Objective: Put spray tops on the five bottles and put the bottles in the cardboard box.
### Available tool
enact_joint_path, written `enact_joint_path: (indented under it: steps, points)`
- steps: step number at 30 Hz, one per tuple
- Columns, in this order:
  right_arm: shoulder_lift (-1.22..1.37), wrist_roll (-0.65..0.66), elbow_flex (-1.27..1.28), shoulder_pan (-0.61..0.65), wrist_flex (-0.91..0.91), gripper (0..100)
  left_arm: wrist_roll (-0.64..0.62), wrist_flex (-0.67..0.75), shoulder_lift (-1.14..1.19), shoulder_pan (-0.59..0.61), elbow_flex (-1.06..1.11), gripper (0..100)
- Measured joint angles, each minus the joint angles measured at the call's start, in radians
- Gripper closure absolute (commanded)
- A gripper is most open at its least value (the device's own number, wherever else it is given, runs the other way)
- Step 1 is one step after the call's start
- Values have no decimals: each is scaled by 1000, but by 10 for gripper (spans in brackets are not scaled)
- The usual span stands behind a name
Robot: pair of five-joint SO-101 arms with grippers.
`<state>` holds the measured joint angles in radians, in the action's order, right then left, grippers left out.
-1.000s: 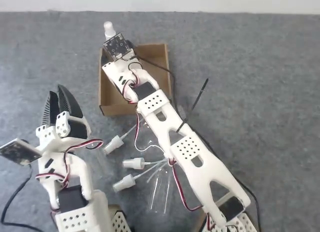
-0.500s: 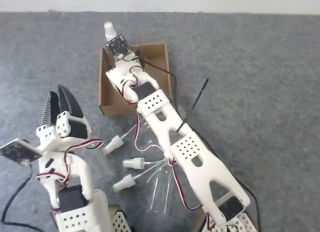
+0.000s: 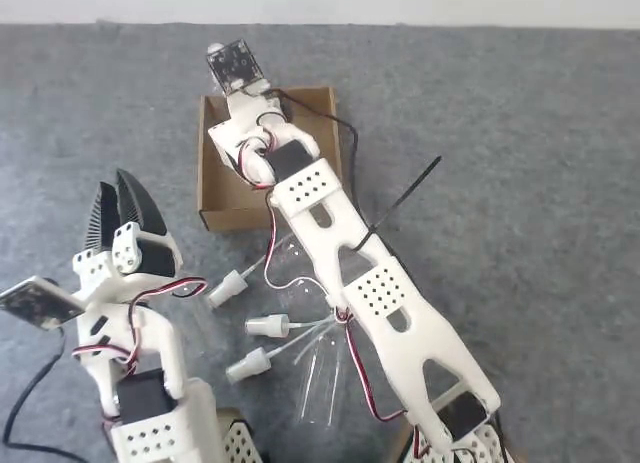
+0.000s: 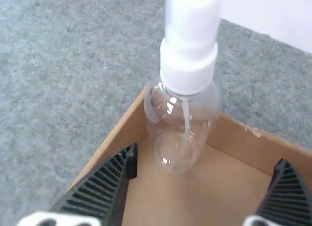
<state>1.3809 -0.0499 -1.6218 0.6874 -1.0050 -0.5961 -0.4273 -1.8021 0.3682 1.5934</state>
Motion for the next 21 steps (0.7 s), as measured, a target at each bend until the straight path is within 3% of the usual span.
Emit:
enact_joint_path:
  steps: [21]
  points:
    - [-235, -6, 0, 20, -476, 625, 0, 0, 0, 0, 0, 915]
